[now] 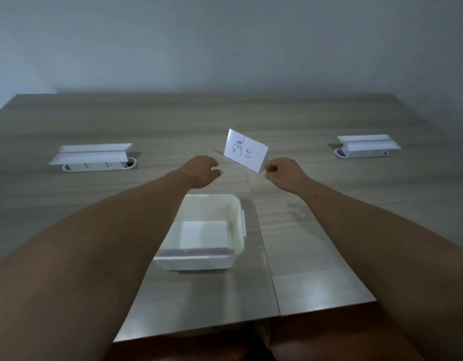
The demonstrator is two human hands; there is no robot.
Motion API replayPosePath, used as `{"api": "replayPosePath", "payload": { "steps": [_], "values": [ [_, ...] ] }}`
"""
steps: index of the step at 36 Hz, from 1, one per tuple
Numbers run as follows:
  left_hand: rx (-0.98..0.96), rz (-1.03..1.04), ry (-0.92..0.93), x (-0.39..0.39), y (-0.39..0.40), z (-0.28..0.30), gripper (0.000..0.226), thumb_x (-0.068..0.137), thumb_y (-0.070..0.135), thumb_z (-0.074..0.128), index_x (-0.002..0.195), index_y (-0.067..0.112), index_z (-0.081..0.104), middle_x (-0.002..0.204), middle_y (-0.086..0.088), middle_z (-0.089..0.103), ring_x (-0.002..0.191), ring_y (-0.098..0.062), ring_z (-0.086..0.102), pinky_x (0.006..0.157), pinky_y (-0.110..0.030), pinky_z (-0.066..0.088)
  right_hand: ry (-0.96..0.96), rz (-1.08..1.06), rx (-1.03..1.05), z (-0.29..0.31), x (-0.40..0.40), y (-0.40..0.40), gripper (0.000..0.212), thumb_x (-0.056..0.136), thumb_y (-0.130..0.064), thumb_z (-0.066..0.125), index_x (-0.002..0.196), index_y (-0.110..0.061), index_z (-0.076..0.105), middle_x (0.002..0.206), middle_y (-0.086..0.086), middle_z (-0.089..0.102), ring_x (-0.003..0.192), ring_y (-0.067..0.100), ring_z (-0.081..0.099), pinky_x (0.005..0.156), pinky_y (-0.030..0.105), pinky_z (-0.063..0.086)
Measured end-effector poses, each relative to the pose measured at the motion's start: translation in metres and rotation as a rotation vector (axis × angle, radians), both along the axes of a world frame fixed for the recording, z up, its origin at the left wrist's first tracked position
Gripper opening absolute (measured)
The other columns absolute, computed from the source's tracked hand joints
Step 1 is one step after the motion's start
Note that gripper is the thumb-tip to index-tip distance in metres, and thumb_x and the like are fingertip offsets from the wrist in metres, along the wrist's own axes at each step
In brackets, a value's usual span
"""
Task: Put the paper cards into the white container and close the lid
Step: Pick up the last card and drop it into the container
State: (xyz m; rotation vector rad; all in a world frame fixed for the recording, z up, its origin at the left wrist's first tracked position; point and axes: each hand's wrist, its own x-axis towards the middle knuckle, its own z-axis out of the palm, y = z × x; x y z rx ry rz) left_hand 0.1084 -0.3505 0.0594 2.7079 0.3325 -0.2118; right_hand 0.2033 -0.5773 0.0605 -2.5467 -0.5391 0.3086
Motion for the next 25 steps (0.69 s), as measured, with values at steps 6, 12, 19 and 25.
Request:
{"api": "replayPosePath", "payload": {
  "steps": [6, 12, 19, 25],
  "values": [
    [0.038, 0.026, 0.058, 0.064, -0.006, -0.006, 0.053, 0.097, 0.040, 0.047, 0.141, 0.010, 0.046, 0.151, -0.009, 0.044, 0.140, -0.026, 0.039, 0.118, -0.037, 0.029, 0.012, 0.044, -0.041, -0.020, 0.081, 0.005, 0.026, 0.085, -0.012, 0.052, 0.108, -0.013, 0.066, 0.128, 0.009, 0.062, 0.121, 0.026, 0.054, 0.092, 0.027, 0.041],
    [0.106, 0.039, 0.135, 0.125, -0.003, -0.025, 0.053, 0.099, 0.037, 0.043, 0.144, 0.009, 0.042, 0.154, -0.010, 0.039, 0.144, -0.026, 0.033, 0.120, -0.037, 0.024, 0.048, 0.054, -0.022, -0.058, 0.163, 0.024, 0.046, 0.083, -0.015, 0.052, 0.129, -0.009, 0.055, 0.138, 0.009, 0.055, 0.129, 0.026, 0.049, 0.104, 0.029, 0.038],
    [0.125, 0.055, 0.210, 0.161, 0.000, -0.048, 0.056, 0.098, 0.040, 0.044, 0.146, 0.011, 0.039, 0.155, -0.009, 0.036, 0.145, -0.025, 0.031, 0.121, -0.037, 0.023, 0.113, 0.038, -0.043, -0.089, 0.222, 0.052, 0.048, 0.084, -0.013, 0.052, 0.130, -0.002, 0.048, 0.138, 0.017, 0.050, 0.127, 0.034, 0.048, 0.102, 0.038, 0.043],
    [0.127, 0.086, 0.256, 0.169, 0.004, -0.064, 0.057, 0.098, 0.040, 0.044, 0.147, 0.011, 0.038, 0.156, -0.009, 0.036, 0.145, -0.025, 0.030, 0.121, -0.035, 0.021, 0.183, 0.021, -0.003, -0.114, 0.242, 0.071, 0.041, 0.088, -0.012, 0.051, 0.128, -0.004, 0.051, 0.133, 0.016, 0.056, 0.121, 0.033, 0.054, 0.096, 0.033, 0.045]
  ]
}}
